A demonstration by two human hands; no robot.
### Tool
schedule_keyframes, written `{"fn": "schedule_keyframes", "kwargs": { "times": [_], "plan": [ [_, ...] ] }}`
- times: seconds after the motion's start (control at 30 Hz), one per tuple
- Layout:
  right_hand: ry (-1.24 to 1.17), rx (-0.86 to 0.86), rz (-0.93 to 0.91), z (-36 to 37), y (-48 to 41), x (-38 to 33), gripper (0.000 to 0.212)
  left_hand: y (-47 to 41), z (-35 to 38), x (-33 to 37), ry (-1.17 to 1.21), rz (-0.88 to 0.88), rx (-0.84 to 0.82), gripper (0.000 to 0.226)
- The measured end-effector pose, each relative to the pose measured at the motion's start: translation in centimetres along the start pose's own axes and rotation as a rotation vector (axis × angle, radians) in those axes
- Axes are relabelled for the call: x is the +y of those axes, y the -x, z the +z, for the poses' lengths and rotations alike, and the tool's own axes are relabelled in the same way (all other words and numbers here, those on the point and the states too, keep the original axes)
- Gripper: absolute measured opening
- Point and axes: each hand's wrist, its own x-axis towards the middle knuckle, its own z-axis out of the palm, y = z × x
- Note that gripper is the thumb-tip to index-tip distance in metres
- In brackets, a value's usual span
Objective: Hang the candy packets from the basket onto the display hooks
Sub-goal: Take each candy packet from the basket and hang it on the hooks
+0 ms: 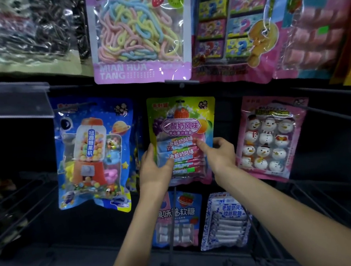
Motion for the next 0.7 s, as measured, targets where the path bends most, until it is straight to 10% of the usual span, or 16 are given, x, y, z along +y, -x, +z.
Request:
{"fn": "schedule_keyframes", "kwargs": {
  "times": [0.7],
  "plan": [
    [0.154, -0.061, -0.015, -0.9, 1.2, 0.6, 0.034, 1.3, 0.2, 0.3, -0.316, 0.115, 0.065, 0.079]
  ]
}}
